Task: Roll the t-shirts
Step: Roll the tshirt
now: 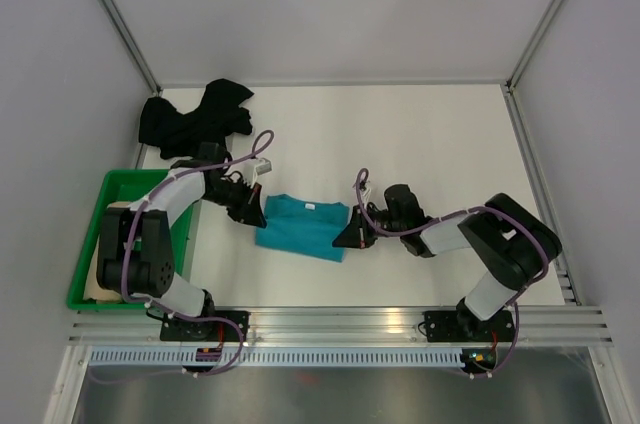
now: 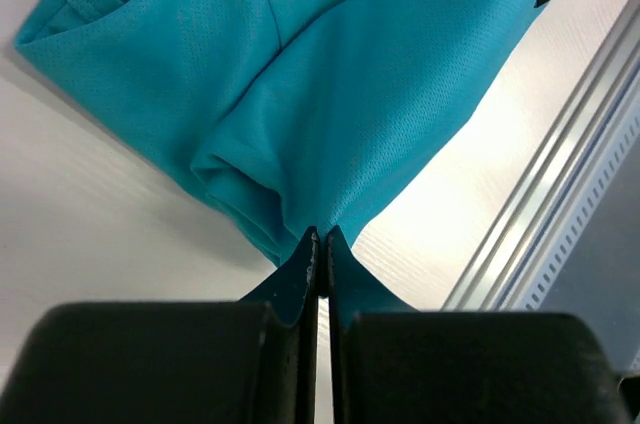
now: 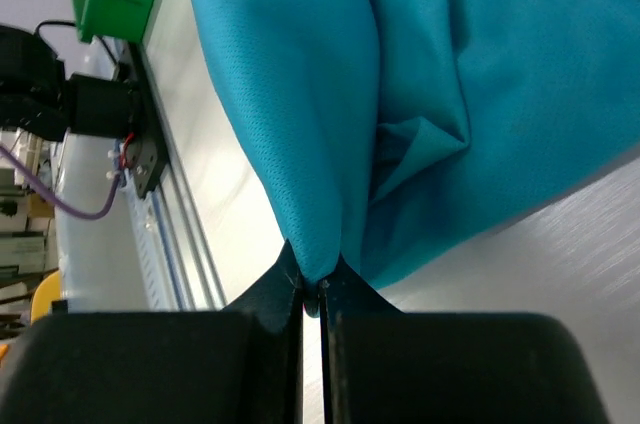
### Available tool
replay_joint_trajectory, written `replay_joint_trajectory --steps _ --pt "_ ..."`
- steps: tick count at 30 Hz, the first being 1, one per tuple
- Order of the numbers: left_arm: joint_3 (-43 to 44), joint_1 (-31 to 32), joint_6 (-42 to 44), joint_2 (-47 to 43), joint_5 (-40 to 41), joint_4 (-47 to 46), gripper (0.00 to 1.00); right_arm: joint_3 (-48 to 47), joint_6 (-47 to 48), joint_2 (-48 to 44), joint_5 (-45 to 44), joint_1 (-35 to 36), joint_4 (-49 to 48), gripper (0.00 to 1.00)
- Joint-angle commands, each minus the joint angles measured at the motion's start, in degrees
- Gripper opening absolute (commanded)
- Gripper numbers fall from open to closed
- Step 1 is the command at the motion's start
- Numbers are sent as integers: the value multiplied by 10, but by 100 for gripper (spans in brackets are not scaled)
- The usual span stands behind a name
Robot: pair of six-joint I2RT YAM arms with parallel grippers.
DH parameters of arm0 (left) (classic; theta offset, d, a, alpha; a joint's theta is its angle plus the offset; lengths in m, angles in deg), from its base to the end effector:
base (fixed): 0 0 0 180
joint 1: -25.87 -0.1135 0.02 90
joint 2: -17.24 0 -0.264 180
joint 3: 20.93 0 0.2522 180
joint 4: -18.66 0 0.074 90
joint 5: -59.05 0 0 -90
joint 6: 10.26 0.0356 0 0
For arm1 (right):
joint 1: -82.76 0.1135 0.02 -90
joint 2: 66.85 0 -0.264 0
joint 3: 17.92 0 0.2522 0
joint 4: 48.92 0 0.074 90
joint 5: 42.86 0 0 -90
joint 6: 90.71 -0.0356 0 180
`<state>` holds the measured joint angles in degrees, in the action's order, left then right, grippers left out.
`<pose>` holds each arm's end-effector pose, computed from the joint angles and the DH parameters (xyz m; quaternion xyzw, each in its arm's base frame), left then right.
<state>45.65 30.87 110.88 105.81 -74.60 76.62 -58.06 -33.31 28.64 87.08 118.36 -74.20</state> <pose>0.2615 -0.0475 0.1848 0.3178 0.8690 -0.3424 0.1630 0.2114 0.1794 0.1181 -0.1918 0.8095 0.5082 0.2228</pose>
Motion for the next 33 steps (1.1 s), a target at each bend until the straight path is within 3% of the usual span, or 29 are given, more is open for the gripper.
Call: replay_joint_trajectory --steps 1,6,12,16,20,24,28,33 --pt "6 -1 45 -77 -24 39 2 23 -28 -50 60 8 20 0" --pt "37 -1 31 -28 -34 68 2 16 -47 -52 76 0 27 0" --pt "76 -2 -22 65 -29 34 2 -14 -40 32 76 -42 59 1" --pt "77 -2 -40 98 -6 -9 2 -18 -40 60 42 -50 57 12" --pt "72 -2 -53 104 -4 -17 2 -25 -31 57 3 -54 81 29" --pt "62 -2 -51 89 -13 -18 2 -30 26 6 -41 -59 180 38" --pt "55 -2 -47 77 -24 -19 2 -57 113 -117 -111 -59 309 43" --pt "49 -2 -48 67 -33 -19 2 -88 186 -217 -241 -34 432 38"
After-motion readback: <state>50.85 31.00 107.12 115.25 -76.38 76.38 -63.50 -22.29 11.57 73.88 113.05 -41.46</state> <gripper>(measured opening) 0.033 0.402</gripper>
